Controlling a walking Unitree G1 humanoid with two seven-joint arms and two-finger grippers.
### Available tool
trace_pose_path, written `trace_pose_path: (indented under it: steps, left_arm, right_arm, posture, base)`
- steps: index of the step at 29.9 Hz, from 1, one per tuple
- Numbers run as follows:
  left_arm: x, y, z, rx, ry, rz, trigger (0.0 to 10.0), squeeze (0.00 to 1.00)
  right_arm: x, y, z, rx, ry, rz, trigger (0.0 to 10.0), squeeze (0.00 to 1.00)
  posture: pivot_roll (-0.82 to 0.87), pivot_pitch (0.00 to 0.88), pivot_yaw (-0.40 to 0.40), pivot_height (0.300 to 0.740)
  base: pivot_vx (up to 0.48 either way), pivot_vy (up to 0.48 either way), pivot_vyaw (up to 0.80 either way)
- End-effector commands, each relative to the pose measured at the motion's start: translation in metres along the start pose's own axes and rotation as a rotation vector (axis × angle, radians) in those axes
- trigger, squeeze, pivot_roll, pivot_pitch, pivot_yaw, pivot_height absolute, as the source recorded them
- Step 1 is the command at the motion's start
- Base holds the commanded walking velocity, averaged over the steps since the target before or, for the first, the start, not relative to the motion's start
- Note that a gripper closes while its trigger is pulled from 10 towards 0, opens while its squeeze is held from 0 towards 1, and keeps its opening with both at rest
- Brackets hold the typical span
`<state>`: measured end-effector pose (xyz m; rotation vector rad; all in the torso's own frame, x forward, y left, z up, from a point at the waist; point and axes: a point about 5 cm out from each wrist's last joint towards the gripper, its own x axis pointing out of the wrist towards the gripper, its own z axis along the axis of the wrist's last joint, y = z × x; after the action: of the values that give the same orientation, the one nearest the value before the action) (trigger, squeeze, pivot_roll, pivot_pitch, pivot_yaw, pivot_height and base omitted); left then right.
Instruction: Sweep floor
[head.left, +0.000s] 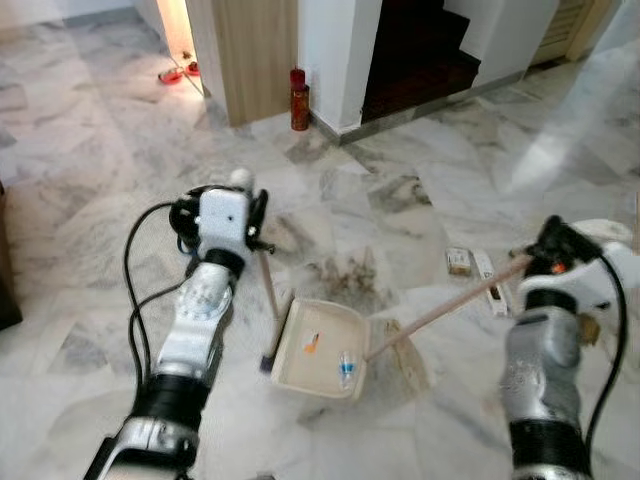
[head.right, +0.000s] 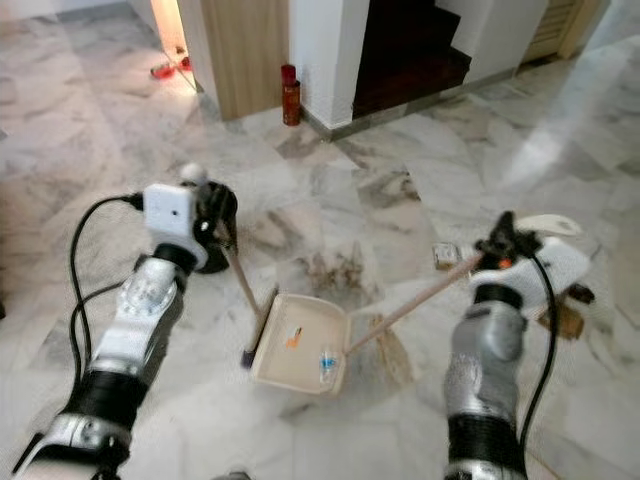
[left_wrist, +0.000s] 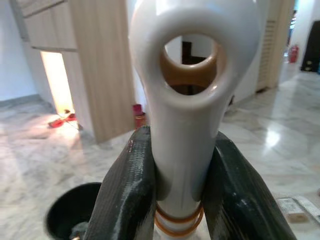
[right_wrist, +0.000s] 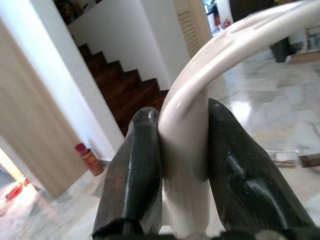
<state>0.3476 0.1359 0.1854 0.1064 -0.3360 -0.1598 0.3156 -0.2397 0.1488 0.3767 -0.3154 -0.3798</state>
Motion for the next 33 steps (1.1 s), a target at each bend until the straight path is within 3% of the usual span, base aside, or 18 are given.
trace_pose_path:
  steps: [1,10,16,33]
  left_arm:
    - [0.0017,-0.0007,0.0095,0.022,-0.043,0.004,10.0,0.0]
    - [0.0015,-0.0007,0.009,0.017,-0.04,0.007,10.0,0.0]
    - [0.0015,-0.0002,0.0091,0.02,-0.039,0.011,10.0,0.0]
    - [0.0016,0.0034,0.0098,0.027,-0.038,0.019,10.0,0.0]
  right_arm:
    - [0.0037,-0.0007,0.0131,0.03,-0.059,-0.009,10.0,0.0]
    - [0.0037,-0.0013,0.0123,0.045,-0.049,-0.014,10.0,0.0]
    - [0.004,-0.0014,0.0118,0.05,-0.041,-0.013,10.0,0.0]
    - [0.0049,-0.0007,0.0124,0.057,-0.045,-0.014,10.0,0.0]
  posture:
    - [0.14,0.096,-0.029,0.74]
    - [0.13,0.104,-0.031,0.74]
    - [0.13,0.109,-0.032,0.74]
    - [0.14,0.111,-0.033,0.74]
  base:
    - [0.0,0.304,0.0]
    - [0.0,0.363,0.0]
    - [0.0,0.398,-0.74]
    - [0.0,0.401,0.0]
